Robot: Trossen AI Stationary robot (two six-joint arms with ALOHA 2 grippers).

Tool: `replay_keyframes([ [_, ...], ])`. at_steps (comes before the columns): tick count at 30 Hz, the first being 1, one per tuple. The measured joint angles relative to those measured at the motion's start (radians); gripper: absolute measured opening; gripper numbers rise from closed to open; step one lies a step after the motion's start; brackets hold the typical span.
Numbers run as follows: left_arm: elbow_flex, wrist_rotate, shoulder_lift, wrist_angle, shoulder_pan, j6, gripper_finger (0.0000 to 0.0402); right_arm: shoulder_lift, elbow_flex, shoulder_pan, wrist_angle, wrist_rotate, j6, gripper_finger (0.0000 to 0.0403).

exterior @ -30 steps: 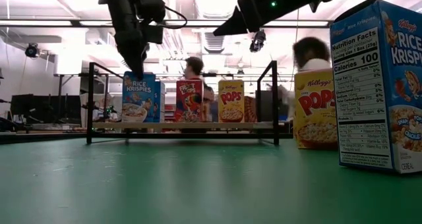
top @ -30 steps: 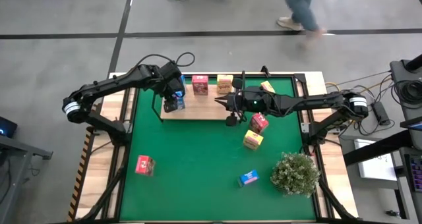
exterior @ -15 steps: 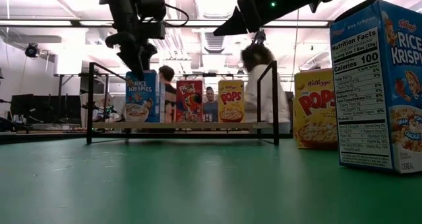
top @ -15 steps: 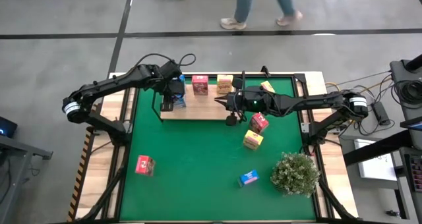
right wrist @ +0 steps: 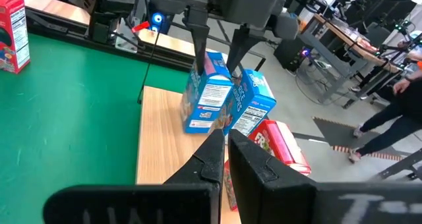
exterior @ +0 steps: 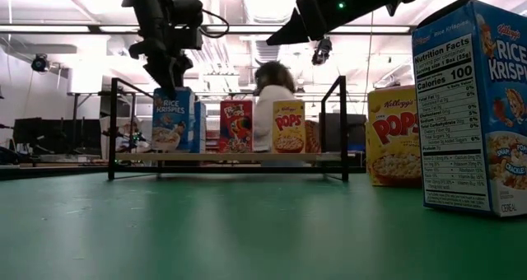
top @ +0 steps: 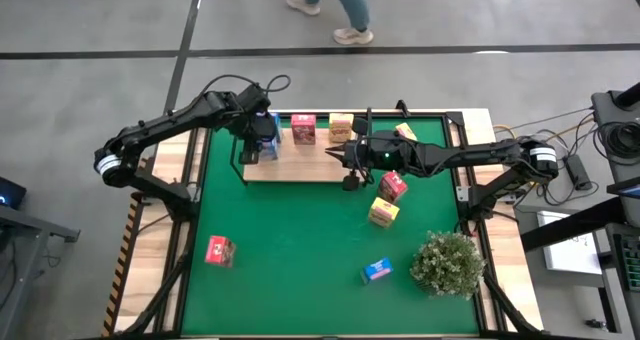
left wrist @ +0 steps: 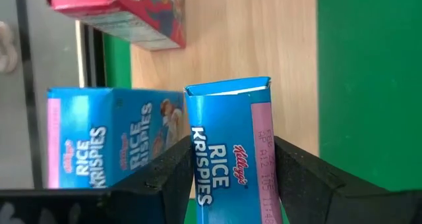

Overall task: Stack cereal on shelf
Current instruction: Put the left blue cereal box on the shelf aligned with the other blue cereal box

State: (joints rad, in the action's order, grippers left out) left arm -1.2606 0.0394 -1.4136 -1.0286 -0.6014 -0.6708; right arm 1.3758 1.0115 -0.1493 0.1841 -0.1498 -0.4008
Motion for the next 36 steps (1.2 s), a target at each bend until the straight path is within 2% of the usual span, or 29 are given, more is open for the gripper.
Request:
replay_keyframes([
  [11, 0.006, 0.05, 0.0, -0.006, -0.002, 0.019, 0.0174, 0.0, 0.0, 0.0, -0.001, 0.0, 0.0, 0.0012],
  [36, 0.019, 0.006, -0.002, 0.031, -0.01, 0.025, 0.0174, 0.0, 0.0, 0.0, -0.001, 0.0, 0.0, 0.0012],
])
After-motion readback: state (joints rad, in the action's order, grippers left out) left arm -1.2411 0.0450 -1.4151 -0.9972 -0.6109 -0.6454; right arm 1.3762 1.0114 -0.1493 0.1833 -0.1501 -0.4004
